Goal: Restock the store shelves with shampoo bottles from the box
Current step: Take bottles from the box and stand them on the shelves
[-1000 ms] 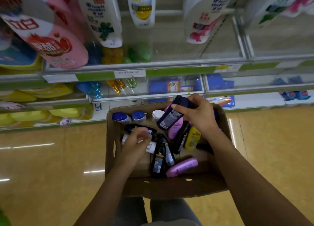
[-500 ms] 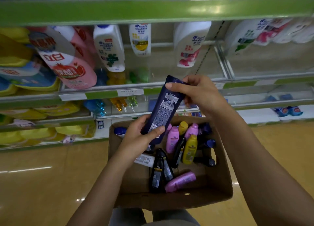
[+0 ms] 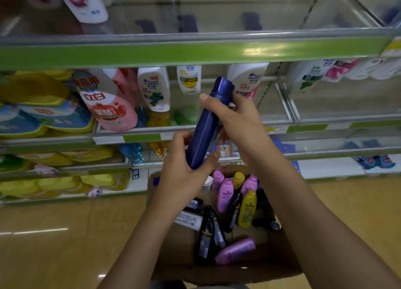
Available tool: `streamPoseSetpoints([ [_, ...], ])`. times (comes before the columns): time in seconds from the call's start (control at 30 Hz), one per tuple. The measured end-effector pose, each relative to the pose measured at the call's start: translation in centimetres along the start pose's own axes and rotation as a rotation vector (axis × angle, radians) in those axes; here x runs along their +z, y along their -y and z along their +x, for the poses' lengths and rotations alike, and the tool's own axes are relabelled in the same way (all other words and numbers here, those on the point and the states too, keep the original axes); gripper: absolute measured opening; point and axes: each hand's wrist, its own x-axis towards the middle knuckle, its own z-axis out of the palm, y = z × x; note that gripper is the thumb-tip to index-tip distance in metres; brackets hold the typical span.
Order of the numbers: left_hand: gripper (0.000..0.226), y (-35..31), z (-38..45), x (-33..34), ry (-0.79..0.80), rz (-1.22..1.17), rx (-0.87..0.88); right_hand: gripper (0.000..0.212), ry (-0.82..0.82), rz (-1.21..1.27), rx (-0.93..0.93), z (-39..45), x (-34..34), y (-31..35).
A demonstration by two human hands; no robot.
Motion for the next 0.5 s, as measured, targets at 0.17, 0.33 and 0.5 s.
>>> streamPoseSetpoints([
  [0.17,0.024,-1.3,-0.1,-1.1,0.2,-0.196,-0.122,0.015,0.069,0.058,-0.062,0.2,-0.4,0.5],
  [0.33,0.041,-1.2,0.1,-0.4,-0.084,0.2,0.083,0.026,0.105,0.046,-0.069,-0.1,-0.6,1.4],
  [0.5,0.038,-2.8,0.0,-0.6,-0.011,0.022,0.048,0.044,0.033,0.108,-0.048,-0.1,-0.4,2.5],
])
